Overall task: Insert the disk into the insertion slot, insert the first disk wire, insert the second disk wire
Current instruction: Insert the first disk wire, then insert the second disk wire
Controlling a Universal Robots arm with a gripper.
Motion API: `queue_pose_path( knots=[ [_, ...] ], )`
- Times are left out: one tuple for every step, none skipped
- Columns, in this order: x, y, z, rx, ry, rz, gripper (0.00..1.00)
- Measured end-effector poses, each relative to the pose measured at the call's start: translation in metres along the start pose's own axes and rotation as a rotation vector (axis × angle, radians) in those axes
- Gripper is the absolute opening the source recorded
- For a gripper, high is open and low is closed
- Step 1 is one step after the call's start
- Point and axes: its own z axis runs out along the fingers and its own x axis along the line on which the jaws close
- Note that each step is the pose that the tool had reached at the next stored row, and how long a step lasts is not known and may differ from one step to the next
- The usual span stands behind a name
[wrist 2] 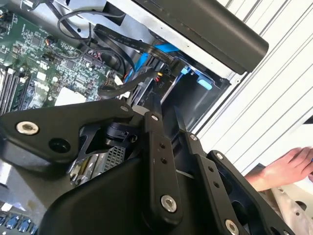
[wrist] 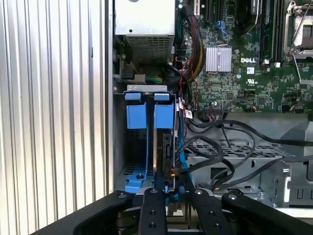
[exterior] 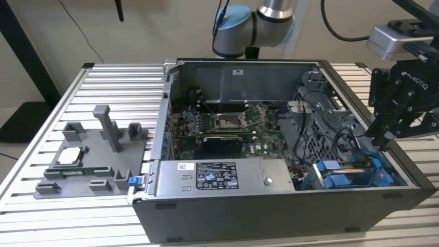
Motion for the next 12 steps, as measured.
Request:
queue_pose_path(
  knots=[
    [0.0, -0.0001, 0.0, 0.0, 0.0001, 0.0, 1.0],
    [0.0, -0.0003, -0.0001, 0.0, 0.0001, 0.0, 1.0],
    [0.0, -0.0005, -0.0001, 0.0, 0.0001, 0.0, 1.0],
    [0.0, -0.0008, 0.0, 0.0, 0.0, 0.0, 1.0],
    [0.0, -0.0012, 0.0, 0.0, 0.0001, 0.0, 1.0],
    [0.0, -0.0016, 0.0, 0.0, 0.0001, 0.0, 1.0],
    [0.0, -0.002, 0.0, -0.0001, 0.0, 0.0, 1.0],
    [0.0, -0.0024, 0.0, -0.0002, 0.0, 0.0, 1.0],
    [0.0, -0.0029, 0.0, -0.0002, -0.0001, 0.0, 1.0],
    [-0.0001, -0.0034, 0.0, -0.0003, 0.0, 0.0, 1.0],
    [-0.0001, -0.0039, 0.0, -0.0003, 0.0, 0.0, 1.0],
    [-0.0001, -0.0044, 0.0, -0.0004, 0.0, 0.0, 1.0]
  ],
)
